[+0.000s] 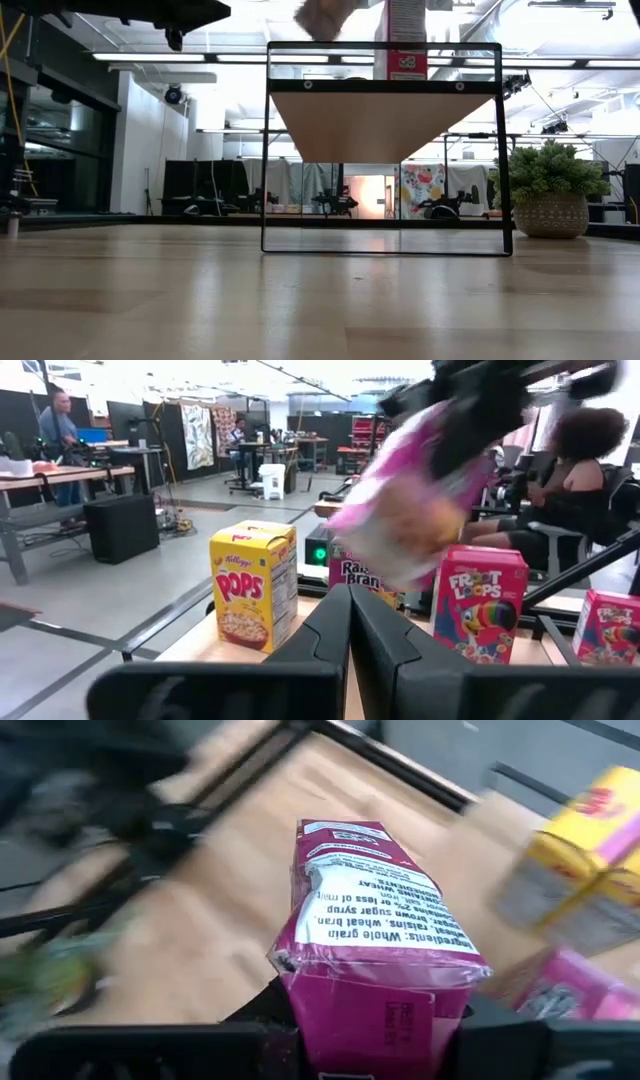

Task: Stack cereal on shelf
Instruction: Put the pink cereal box on the shelf

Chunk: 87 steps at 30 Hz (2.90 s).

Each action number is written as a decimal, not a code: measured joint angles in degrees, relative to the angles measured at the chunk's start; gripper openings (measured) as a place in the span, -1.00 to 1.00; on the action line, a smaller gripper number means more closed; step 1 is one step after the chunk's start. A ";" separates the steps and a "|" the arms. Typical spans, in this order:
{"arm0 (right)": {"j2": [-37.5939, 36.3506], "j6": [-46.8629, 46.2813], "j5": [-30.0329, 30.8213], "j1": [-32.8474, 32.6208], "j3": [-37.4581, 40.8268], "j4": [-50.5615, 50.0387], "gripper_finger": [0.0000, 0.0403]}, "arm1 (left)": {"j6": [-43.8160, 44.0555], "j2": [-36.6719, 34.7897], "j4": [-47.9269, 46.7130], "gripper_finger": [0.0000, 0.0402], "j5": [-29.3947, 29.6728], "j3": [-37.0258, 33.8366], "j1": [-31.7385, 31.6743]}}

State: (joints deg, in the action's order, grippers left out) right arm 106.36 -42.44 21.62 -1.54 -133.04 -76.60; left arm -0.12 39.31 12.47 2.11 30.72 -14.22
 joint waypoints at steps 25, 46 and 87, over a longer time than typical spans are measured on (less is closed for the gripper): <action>5.50 -5.34 -5.82 6.27 -0.04 -8.06 -0.43 | -0.06 0.07 0.26 -1.00 0.02 0.00 -0.04; 5.52 -9.17 -8.38 6.43 5.41 -8.18 -0.43 | -0.06 0.07 0.39 -1.00 0.02 0.00 -0.04; 5.52 -8.67 -4.28 6.52 5.41 -8.06 0.16 | -0.04 0.07 -0.57 -1.00 0.02 0.00 -0.04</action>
State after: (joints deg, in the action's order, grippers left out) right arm 111.87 -51.11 17.34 4.98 -127.63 -84.66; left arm -0.16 39.38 11.90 2.13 30.72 -14.26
